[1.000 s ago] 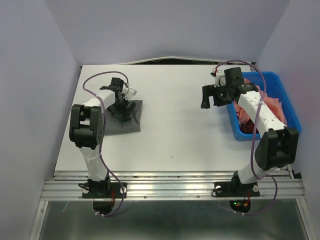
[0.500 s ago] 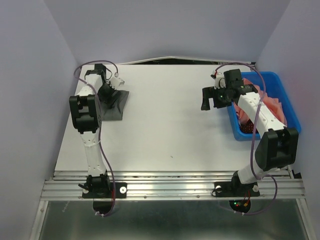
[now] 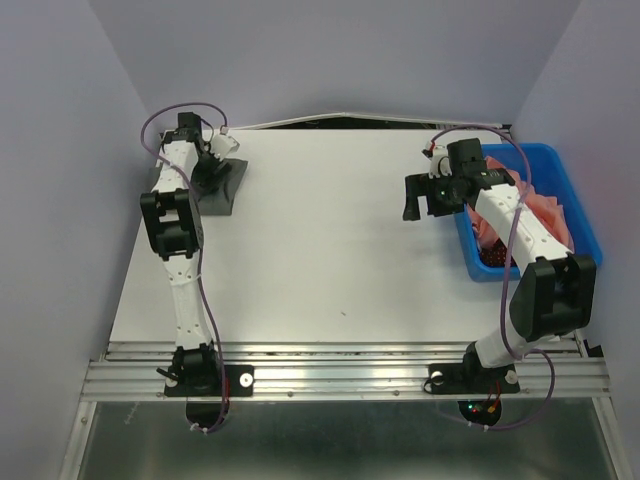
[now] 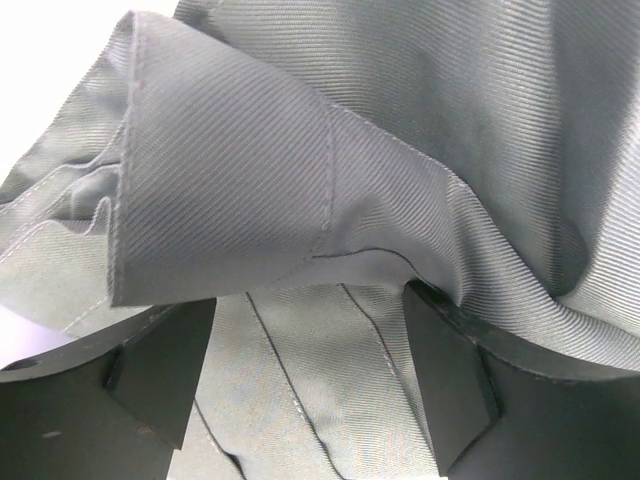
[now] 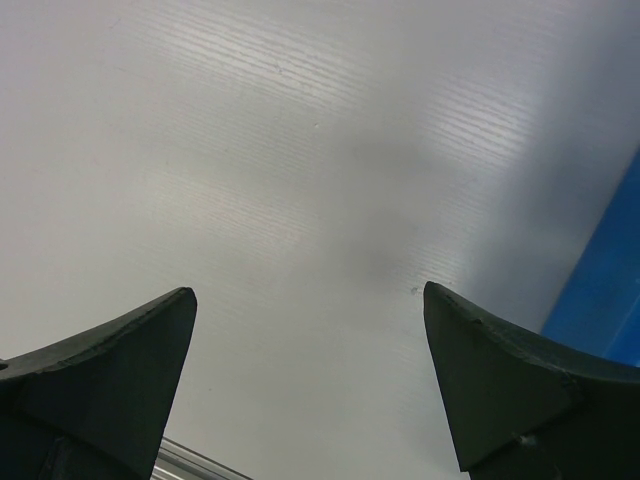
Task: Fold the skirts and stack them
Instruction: Neatly place the folded skirt to the corner, then grab the skirt from the pile
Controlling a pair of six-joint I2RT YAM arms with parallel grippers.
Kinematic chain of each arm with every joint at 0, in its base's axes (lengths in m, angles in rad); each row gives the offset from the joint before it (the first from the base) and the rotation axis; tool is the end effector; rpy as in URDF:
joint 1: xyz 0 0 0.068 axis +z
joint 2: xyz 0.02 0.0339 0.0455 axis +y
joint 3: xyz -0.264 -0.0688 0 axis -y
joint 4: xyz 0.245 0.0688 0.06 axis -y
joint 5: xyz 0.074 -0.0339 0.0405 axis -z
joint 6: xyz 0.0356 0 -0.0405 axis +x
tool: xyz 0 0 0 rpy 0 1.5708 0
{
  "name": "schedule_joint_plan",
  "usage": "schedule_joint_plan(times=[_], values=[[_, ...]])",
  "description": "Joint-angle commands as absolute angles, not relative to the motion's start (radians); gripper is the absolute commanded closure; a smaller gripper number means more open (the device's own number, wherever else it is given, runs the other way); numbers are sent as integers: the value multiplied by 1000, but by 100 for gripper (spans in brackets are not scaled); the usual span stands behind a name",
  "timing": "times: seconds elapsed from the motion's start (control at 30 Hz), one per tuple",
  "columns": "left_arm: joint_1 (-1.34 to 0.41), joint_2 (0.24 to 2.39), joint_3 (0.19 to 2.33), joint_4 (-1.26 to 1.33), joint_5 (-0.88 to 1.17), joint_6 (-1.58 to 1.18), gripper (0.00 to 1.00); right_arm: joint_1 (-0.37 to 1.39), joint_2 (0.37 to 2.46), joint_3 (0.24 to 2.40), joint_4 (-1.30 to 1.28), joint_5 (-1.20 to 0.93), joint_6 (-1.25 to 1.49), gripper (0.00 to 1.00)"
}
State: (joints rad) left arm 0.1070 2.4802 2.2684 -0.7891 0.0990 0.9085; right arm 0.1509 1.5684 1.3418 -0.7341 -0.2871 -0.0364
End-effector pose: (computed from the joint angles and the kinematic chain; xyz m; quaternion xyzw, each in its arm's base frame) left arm 0.5368 0.0541 0.1907 0.3867 0.8771 0.0950 0.2684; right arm 0.3282 0.0601 0.2923 -0.1311 0.9359 0.1532 0.2890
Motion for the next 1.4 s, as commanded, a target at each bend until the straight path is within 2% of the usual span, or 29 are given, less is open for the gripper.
schedule_joint_plan(times=[0.0, 0.07, 0.1, 0.3, 0.43, 0.5, 0.57, 0.67, 0.8, 0.97, 1.03, 1.2, 1.37], values=[[121, 2459, 2224, -710, 74, 947, 11, 146, 1559, 1371, -730, -259, -46, 0], [121, 2401, 2224, -684, 89, 940, 7, 146, 1559, 1396, -729, -265, -55, 0], [121, 2378, 2224, -648, 92, 933, 2, 146, 1559, 1407, -729, -268, -60, 0], [120, 2122, 2246, -485, 159, 815, 2, 146, 1545, 1522, -724, -246, -97, 0], [114, 1944, 2215, -355, 143, 643, 2, 134, 1537, 1583, -724, -183, -112, 0], [112, 1832, 2143, -287, 123, 502, 2, 124, 1539, 1612, -727, -157, -124, 0], [110, 1717, 2039, -275, 200, 471, 2, 101, 1536, 1626, -727, -134, -144, 0], [88, 1612, 1964, -366, 265, 466, 1, 60, 1520, 1641, -759, -95, -207, 0], [57, 1519, 1863, -588, 504, 465, 1, -72, 1494, 1637, -879, -130, -317, 0], [8, 1357, 1604, -586, 646, 405, 1, -315, 1410, 1569, -1032, -153, -526, 0], [-50, 1313, 1536, -583, 658, 400, 1, -382, 1387, 1549, -1075, -147, -612, 0], [-181, 1302, 1516, -621, 621, 374, 1, -579, 1396, 1496, -1103, -205, -747, 0], [-222, 1312, 1542, -632, 617, 357, 1, -621, 1450, 1444, -1127, -302, -816, 0]])
